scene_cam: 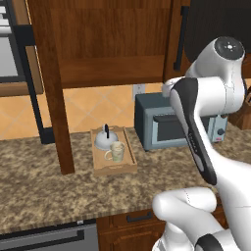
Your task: Pick the kettle from the counter and place it on the tray. Then pick the mug from the cabinet and place it on the tray. Then close the cabinet doors.
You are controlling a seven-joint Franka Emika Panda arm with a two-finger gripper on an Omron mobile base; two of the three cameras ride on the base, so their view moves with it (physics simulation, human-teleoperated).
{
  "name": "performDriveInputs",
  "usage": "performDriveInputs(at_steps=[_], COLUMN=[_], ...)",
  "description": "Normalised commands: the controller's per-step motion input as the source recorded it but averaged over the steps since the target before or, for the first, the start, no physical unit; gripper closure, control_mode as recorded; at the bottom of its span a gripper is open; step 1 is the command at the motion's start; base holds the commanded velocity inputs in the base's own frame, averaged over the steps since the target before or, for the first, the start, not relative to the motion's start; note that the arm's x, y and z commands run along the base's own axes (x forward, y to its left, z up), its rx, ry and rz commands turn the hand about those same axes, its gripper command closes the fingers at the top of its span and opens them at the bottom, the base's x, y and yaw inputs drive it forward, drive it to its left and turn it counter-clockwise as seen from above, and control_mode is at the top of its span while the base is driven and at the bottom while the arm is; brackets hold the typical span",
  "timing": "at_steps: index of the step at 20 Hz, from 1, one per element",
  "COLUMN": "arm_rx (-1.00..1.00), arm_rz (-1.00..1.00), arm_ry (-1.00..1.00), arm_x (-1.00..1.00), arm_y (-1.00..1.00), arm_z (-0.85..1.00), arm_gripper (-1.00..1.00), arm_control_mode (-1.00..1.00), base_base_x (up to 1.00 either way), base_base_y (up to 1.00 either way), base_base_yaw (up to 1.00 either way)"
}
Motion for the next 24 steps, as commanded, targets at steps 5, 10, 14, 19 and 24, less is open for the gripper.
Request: performDriveInputs(at_steps=[5, 10, 14, 19, 24], arm_rx=[-0.15, -0.16, -0.22, -0.22, -0.18], arm_rz=[0.16, 0.23, 0.34, 0.31, 0.38], arm_ry=[0.0, -0.12, -0.4, -0.2, -0.07], arm_x=[-0.52, -0.54, -0.68, -0.45, -0.46], arm_y=[0.46, 0.36, 0.35, 0.53, 0.63], arm_z=[0.13, 0.12, 0.07, 0.03, 0.05], arm_gripper=[-1.0, -1.0, -1.0, -1.0, -1.0], arm_control_mode=[-1.0, -1.0, -1.0, -1.0, -1.0], base_base_x=[0.0, 0.0, 0.0, 0.0, 0.0], base_base_y=[0.0, 0.0, 0.0, 0.0, 0.0], base_base_yaw=[0.0, 0.0, 0.0, 0.0, 0.0])
